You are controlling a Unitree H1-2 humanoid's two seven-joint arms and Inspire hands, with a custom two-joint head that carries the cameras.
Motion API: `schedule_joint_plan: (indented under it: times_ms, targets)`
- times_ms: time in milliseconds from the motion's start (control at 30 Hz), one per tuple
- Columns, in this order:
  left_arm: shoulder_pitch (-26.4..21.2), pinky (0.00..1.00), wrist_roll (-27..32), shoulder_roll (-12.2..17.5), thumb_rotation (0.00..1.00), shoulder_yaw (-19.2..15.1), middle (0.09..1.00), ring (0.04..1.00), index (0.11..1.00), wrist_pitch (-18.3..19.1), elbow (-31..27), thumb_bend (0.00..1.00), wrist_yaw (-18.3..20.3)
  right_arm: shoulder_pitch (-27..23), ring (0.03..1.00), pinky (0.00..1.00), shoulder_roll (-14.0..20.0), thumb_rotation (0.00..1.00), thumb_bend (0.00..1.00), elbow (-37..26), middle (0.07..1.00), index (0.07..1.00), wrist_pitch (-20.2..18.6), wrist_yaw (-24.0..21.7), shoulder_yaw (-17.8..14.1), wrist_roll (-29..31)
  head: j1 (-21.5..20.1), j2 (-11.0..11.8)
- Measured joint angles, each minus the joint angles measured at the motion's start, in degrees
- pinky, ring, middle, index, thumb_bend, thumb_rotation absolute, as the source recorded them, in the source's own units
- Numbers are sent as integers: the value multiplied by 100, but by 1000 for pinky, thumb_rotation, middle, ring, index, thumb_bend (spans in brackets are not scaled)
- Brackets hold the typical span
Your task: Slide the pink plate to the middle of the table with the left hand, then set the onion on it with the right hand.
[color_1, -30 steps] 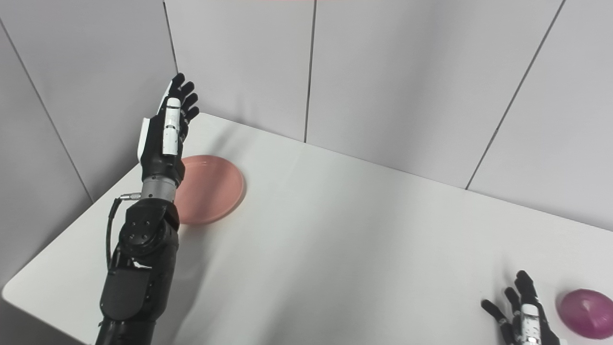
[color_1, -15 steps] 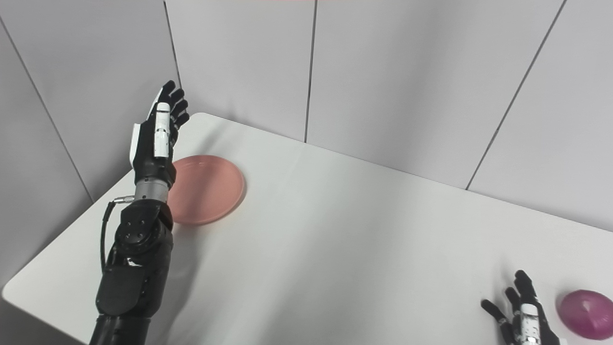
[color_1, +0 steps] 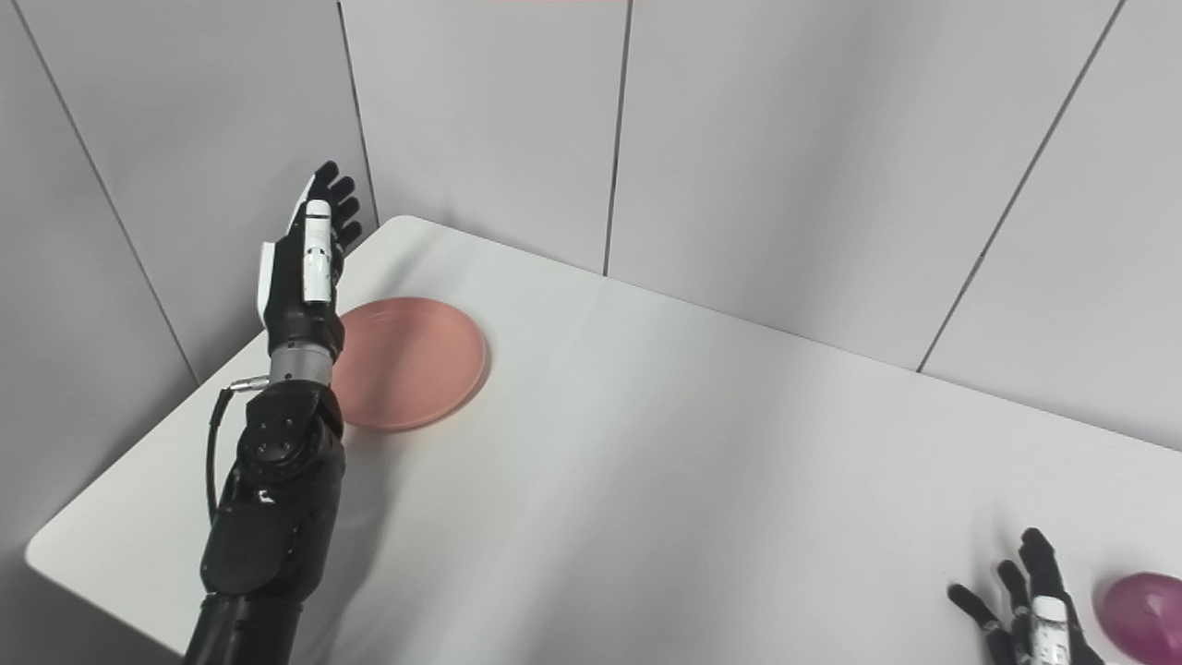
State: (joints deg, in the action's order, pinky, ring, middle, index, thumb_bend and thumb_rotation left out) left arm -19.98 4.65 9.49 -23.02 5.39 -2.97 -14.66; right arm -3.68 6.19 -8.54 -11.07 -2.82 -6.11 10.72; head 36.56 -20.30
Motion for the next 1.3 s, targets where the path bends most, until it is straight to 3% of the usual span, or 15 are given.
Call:
schedule_joint_plan:
  times_ms: [167, 700, 1300]
  targets:
    - [2, 947, 20, 120, 1000, -71, 929, 939, 900, -39, -2, 444, -22, 2, 978, 1000, -1, 892, 618, -6, 978, 936, -5, 5, 2, -5, -9, 0]
    - [34, 907, 340, 267, 1000, -249, 906, 905, 886, -120, 67, 437, 15, 14, 970, 1000, -7, 866, 620, -64, 971, 928, -74, 54, 13, -25, 9, -18]
    - [277, 917, 533, 516, 1000, -347, 917, 925, 879, -120, 69, 442, 178, 20, 952, 976, 2, 842, 671, -74, 957, 908, -86, 65, 18, -2, 44, -53]
